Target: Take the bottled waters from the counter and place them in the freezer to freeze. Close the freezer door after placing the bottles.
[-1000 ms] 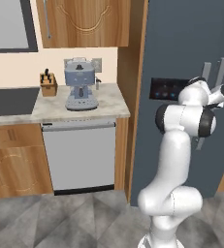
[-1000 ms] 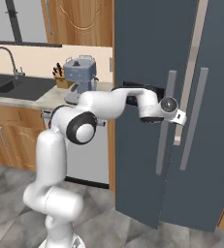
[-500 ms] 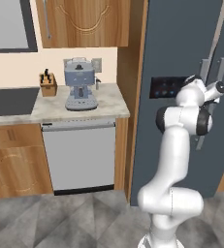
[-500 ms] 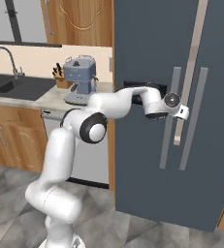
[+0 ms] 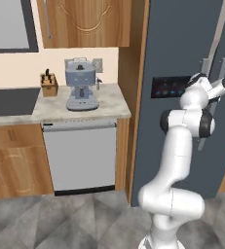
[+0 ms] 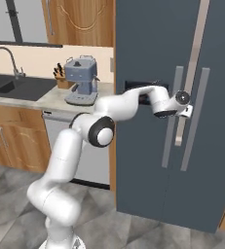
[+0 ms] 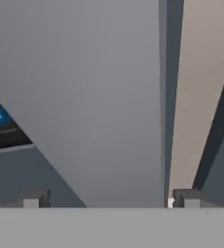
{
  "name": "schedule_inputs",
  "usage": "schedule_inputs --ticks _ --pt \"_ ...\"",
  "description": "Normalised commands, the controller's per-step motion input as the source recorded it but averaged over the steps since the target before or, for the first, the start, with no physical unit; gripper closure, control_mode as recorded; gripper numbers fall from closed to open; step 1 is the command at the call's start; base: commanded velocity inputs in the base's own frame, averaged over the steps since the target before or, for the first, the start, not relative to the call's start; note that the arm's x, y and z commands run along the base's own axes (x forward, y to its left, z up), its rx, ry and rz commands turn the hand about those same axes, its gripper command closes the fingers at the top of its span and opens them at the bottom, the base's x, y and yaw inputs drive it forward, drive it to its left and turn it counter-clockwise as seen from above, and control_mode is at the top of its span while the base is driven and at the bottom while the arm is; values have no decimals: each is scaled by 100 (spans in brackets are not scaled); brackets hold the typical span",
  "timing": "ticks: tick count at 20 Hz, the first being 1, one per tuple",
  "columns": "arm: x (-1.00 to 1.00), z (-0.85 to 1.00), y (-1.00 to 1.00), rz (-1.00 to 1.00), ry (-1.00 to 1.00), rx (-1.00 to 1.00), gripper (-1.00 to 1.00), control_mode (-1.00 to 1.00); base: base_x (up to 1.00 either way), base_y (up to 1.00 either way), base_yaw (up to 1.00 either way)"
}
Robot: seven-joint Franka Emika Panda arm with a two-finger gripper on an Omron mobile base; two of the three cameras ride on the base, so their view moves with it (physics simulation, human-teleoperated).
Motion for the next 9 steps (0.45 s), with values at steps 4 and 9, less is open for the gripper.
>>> schedule_inputs --ticks 4,9 --pt "4 0 24 -3 0 0 -100 -100 0 0 0" --pt "-86 13 98 -6 0 -16 -100 -100 0 0 0"
